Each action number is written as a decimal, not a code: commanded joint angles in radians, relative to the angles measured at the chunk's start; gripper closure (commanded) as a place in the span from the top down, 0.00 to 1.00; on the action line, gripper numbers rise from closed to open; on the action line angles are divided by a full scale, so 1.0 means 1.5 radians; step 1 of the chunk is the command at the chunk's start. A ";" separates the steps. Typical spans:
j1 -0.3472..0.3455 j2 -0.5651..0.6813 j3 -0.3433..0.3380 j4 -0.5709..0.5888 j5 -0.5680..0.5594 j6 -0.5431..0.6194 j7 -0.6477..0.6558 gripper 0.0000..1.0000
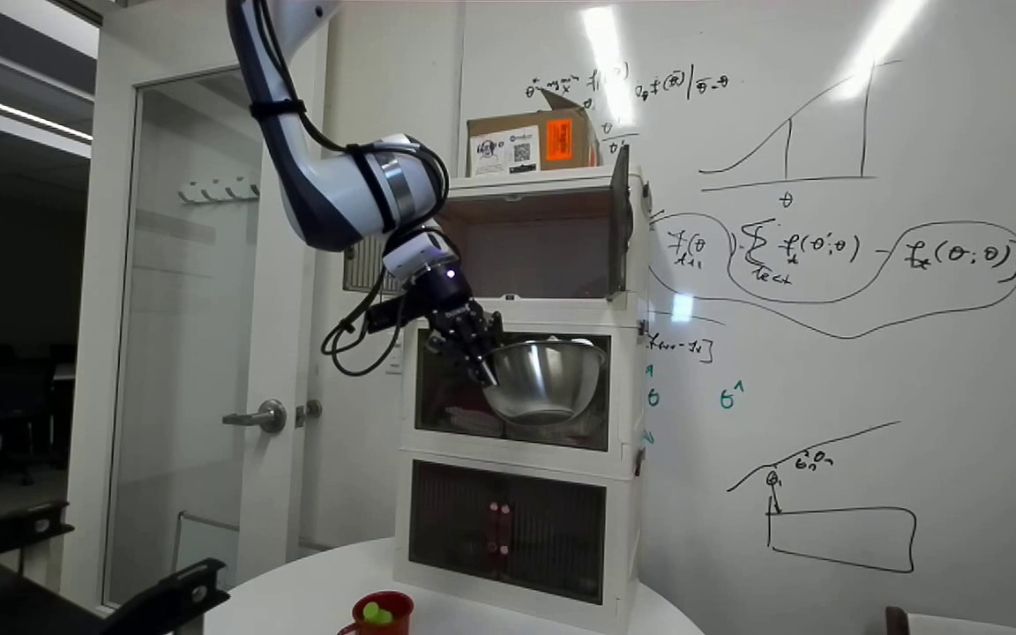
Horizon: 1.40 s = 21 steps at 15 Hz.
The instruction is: Move the silver bowl to the table
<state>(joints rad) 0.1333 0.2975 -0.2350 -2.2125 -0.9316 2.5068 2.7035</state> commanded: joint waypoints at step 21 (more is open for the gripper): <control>0.249 0.545 -0.285 0.072 0.354 0.500 0.036 0.01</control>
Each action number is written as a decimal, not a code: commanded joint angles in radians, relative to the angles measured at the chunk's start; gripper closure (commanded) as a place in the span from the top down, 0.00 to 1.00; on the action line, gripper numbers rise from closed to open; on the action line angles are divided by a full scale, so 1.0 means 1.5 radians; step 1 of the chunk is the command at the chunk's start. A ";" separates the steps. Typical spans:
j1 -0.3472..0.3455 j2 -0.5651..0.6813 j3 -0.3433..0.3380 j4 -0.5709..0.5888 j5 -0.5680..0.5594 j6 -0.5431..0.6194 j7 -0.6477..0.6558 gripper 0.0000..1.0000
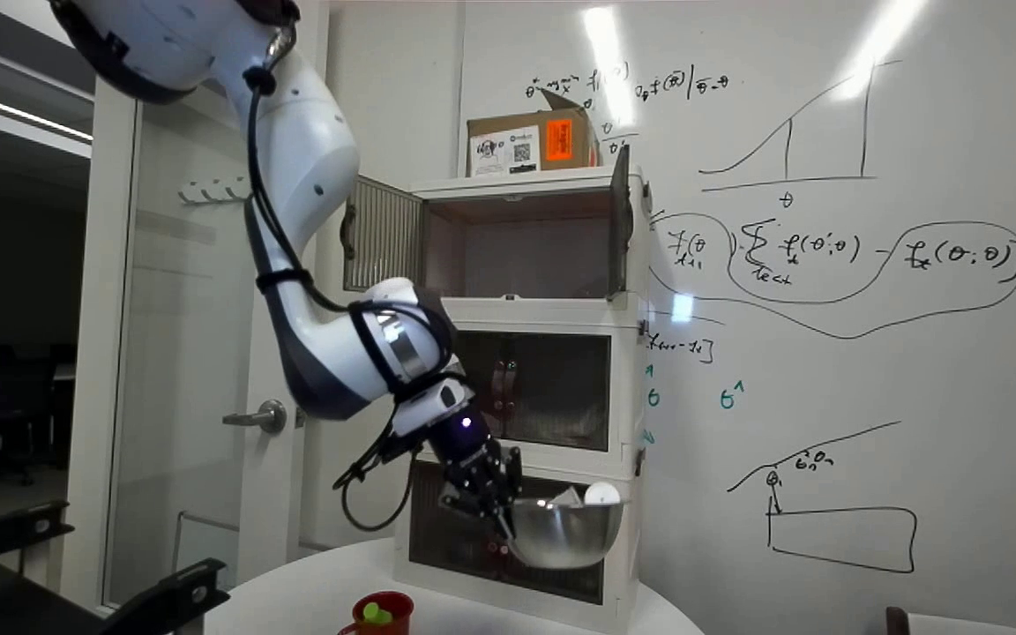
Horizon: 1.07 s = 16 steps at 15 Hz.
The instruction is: Move the silver bowl to the table
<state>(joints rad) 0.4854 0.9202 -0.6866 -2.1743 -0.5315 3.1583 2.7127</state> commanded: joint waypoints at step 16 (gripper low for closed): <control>0.010 0.379 0.146 0.215 0.600 0.146 -0.215 0.38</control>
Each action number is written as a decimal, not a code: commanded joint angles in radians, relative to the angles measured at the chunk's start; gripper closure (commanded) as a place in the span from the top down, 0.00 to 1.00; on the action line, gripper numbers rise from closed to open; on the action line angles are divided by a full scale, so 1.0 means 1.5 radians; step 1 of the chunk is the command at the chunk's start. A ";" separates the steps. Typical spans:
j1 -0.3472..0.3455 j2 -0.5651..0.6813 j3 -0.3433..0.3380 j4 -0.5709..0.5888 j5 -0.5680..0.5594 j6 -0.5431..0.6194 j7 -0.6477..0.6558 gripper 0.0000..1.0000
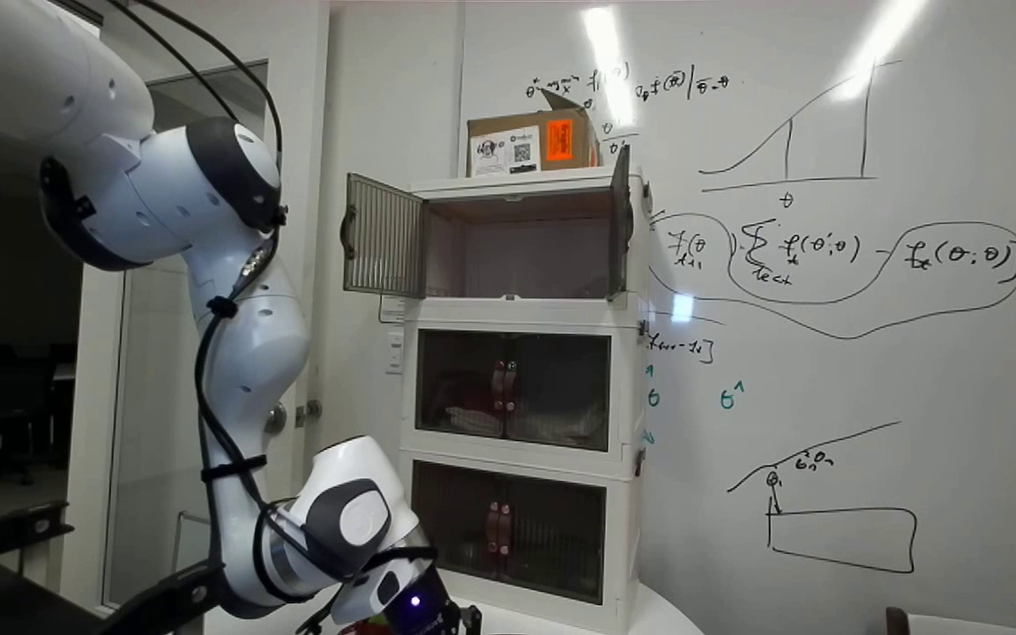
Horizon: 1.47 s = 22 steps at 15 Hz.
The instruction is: Move the silver bowl to the table
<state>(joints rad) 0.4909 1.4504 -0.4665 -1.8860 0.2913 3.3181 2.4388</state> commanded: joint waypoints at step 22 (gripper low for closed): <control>-0.541 -0.182 0.405 -0.137 -0.312 0.298 -0.178 1.00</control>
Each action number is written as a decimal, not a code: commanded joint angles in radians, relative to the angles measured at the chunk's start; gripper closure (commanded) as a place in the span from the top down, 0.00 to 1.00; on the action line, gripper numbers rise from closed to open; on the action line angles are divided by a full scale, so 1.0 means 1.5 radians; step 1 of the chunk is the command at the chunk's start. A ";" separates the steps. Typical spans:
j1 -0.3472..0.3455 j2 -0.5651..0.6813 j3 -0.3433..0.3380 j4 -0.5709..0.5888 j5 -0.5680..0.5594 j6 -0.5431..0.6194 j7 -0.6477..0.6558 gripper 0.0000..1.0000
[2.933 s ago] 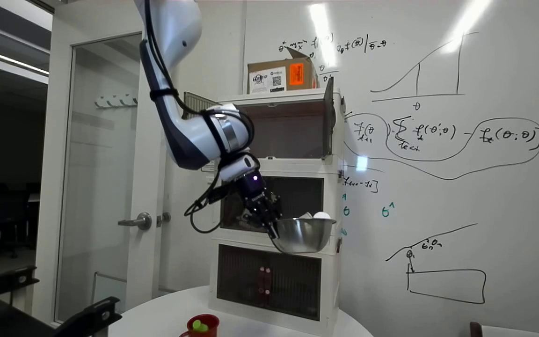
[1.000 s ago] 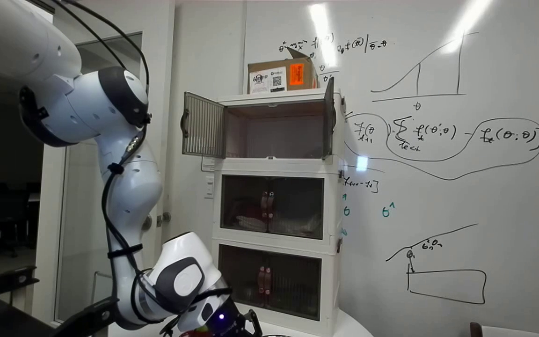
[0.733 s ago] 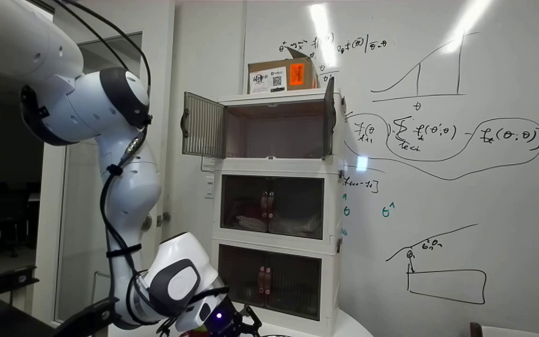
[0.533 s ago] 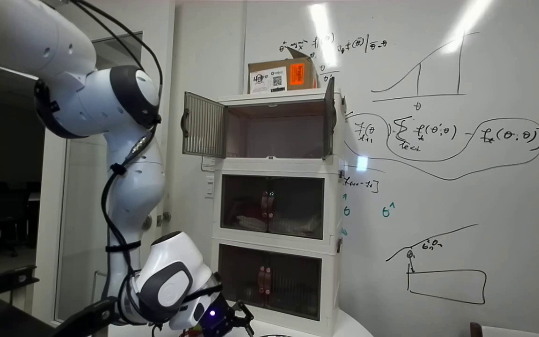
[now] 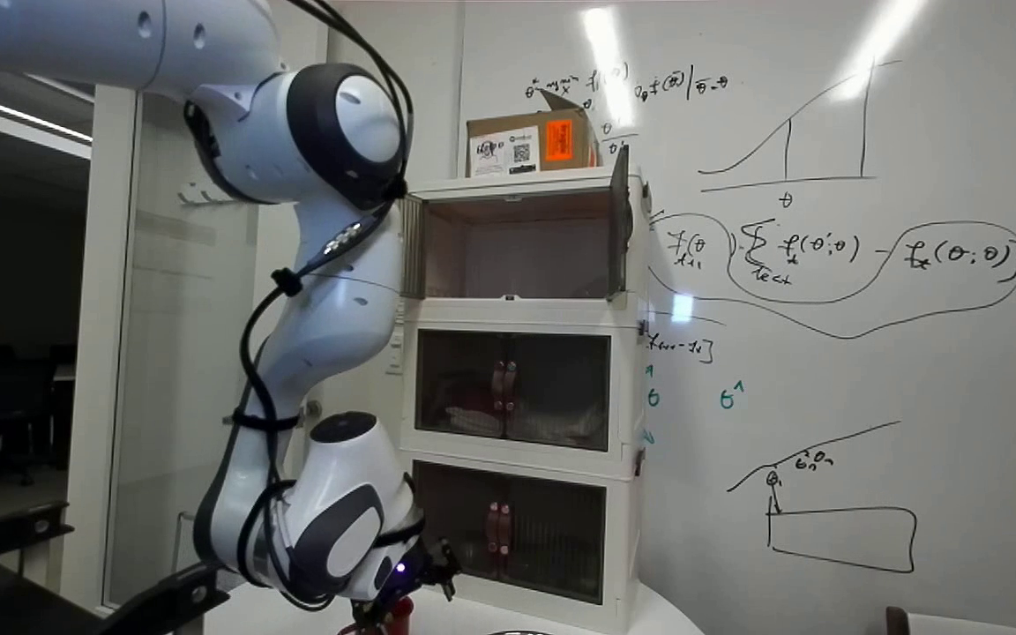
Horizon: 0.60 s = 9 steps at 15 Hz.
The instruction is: Move the silver bowl to the table
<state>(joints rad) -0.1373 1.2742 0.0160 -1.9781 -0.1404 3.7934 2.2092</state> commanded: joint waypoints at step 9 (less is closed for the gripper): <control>-0.405 -0.242 0.306 -0.214 0.029 -0.171 0.063 1.00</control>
<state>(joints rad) -0.6423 1.0405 0.3780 -2.2013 -0.1341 3.6298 2.2562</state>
